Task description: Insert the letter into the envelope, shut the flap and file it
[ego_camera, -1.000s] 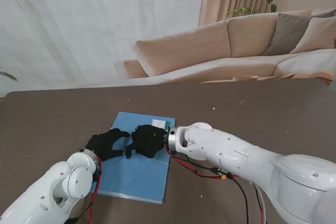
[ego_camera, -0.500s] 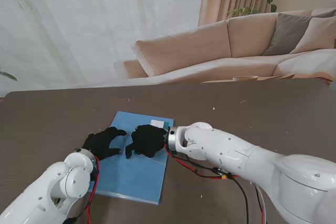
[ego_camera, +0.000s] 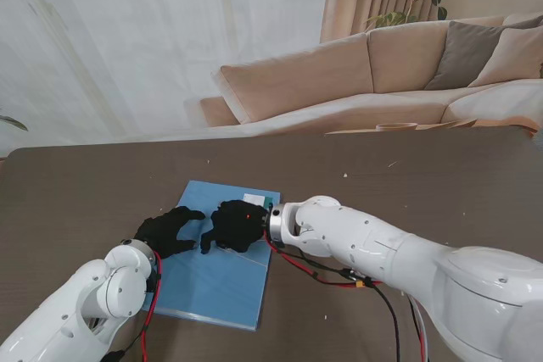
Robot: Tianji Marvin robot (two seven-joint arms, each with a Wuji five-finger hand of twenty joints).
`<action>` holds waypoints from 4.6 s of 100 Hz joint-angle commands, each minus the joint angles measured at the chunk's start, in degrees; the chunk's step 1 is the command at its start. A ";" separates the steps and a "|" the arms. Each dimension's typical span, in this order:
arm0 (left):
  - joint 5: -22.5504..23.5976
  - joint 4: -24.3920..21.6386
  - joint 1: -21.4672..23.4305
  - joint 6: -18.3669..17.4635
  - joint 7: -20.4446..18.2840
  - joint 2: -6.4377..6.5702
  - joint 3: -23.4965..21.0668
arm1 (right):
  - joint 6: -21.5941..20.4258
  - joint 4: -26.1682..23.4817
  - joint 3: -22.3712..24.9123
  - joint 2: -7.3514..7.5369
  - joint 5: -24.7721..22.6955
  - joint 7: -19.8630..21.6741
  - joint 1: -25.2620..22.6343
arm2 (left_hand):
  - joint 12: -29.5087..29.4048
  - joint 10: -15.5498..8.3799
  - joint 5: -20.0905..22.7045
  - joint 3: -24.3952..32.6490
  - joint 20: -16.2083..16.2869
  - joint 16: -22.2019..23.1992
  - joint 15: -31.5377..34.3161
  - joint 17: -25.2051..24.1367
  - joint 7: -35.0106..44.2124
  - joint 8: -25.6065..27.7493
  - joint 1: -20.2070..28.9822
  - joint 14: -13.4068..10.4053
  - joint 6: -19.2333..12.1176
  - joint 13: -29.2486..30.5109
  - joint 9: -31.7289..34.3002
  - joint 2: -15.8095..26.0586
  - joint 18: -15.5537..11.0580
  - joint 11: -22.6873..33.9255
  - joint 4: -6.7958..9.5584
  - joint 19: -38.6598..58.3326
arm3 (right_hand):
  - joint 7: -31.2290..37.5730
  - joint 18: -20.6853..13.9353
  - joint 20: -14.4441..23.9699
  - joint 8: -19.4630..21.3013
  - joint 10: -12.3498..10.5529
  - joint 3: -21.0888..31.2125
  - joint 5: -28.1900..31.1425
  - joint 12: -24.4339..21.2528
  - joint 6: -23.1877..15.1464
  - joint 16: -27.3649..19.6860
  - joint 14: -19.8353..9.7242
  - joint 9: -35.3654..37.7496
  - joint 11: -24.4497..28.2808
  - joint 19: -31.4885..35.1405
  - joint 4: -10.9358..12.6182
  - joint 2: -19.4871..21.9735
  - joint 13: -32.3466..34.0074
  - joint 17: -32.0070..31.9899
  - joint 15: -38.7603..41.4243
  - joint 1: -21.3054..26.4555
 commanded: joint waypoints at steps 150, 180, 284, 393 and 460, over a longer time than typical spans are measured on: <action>-0.13 0.08 0.13 -0.67 -1.06 -0.43 0.42 | -2.34 6.03 -4.72 -5.34 -1.23 -1.90 3.35 | 0.63 -0.12 -2.05 0.01 -0.63 -0.26 0.67 -0.58 -0.63 -0.32 1.36 -3.58 -1.07 1.61 -0.45 0.21 0.10 -2.30 0.78 0.04 | 0.01 0.63 0.26 5.10 -1.90 5.87 -2.44 23.87 -3.19 1.77 -0.72 -13.08 14.56 -0.74 -3.94 -13.29 -4.40 -3.41 3.85 0.80; 0.08 0.11 0.05 -0.65 -1.06 -0.41 0.52 | -0.81 -0.77 -0.37 -1.24 0.21 3.04 1.54 | 0.65 -0.17 -2.05 -0.02 -0.61 -0.25 0.62 -0.53 -0.71 -0.26 1.35 -3.56 -1.09 1.59 -0.46 0.25 0.02 -2.32 0.78 0.03 | -1.85 0.63 1.06 4.53 1.12 5.77 -3.86 17.28 -1.28 1.63 0.01 -15.19 10.57 -0.53 -2.19 -10.74 -5.40 -4.05 3.34 -3.90; 3.36 -3.33 5.27 -10.36 -1.76 0.13 -5.56 | 14.04 -25.51 17.24 11.37 2.89 18.60 -13.51 | -3.81 -4.23 -0.58 -5.17 0.31 -7.82 -19.75 -7.82 -1.87 -3.46 -1.37 -10.52 -3.72 -12.83 -2.09 -0.39 -5.33 -9.19 0.87 -25.04 | -2.64 2.66 2.81 3.62 5.92 0.61 -3.59 5.02 6.96 2.03 3.45 -13.74 11.42 0.78 2.60 -6.51 -4.14 -3.19 2.93 -10.83; 10.21 -7.28 11.21 -23.84 -11.76 2.20 -10.91 | 15.58 -27.27 19.70 12.51 4.00 21.04 -16.89 | -11.80 -5.64 -0.73 -12.12 -1.01 -17.52 -26.58 -9.89 -11.63 -11.67 -9.65 -14.19 7.05 -15.51 -2.14 -0.23 -8.40 -10.89 0.06 -38.32 | -1.79 2.79 1.99 2.51 8.18 6.42 -1.86 0.28 8.90 0.35 3.62 -9.14 3.43 0.92 6.14 -3.72 -2.52 -2.00 0.70 -8.47; 10.36 -7.38 10.92 -23.55 -12.02 2.24 -10.36 | 13.36 -22.34 15.73 9.98 6.20 18.54 -13.77 | -13.10 -5.80 -2.15 -12.36 -0.80 -16.86 -26.46 -9.95 -12.29 -11.74 -9.07 -14.06 6.19 -15.57 -2.20 0.40 -8.37 -11.20 0.24 -38.13 | -1.47 2.65 1.80 2.08 7.98 5.21 -2.54 -0.02 8.93 -0.05 3.45 -9.36 2.48 0.99 6.55 -2.73 -2.38 -1.82 0.50 -8.52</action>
